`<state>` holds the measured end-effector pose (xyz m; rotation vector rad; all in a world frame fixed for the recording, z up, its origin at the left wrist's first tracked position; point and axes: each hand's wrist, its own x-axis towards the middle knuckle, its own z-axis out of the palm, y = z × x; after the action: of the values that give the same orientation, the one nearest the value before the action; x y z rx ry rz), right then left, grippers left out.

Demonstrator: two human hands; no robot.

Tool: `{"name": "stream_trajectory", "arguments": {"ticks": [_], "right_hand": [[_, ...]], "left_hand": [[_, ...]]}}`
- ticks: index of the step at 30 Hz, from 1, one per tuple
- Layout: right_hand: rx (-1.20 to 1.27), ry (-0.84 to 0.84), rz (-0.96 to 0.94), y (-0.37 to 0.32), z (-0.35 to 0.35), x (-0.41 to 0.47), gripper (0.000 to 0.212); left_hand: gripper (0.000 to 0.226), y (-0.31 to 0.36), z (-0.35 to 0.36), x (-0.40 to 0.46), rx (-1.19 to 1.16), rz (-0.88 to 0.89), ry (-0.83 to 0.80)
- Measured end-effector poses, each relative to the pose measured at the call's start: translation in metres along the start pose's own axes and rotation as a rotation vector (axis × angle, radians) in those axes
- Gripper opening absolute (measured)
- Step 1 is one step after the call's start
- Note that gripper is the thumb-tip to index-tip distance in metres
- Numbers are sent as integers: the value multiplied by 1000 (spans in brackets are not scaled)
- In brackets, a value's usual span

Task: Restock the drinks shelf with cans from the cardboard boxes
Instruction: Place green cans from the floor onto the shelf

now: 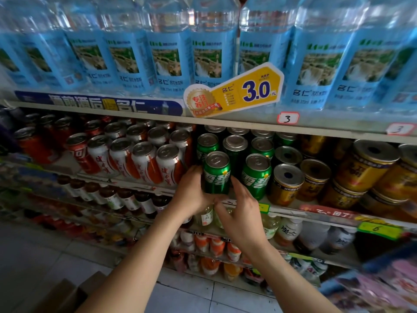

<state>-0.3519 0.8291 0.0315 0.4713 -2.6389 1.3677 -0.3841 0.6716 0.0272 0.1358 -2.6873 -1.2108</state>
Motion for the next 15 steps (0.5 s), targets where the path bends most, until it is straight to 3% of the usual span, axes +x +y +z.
{"name": "stream_trajectory", "arguments": {"ticks": [5,15], "right_hand": [[-41,-39,7,-1,-1,-6,68],[-165,-33,-49,0,-9,-16,56]], "left_hand": [[64,-4,-2,-7,-87,-6,89],[57,1,8,-7,-130,-3,106]]}}
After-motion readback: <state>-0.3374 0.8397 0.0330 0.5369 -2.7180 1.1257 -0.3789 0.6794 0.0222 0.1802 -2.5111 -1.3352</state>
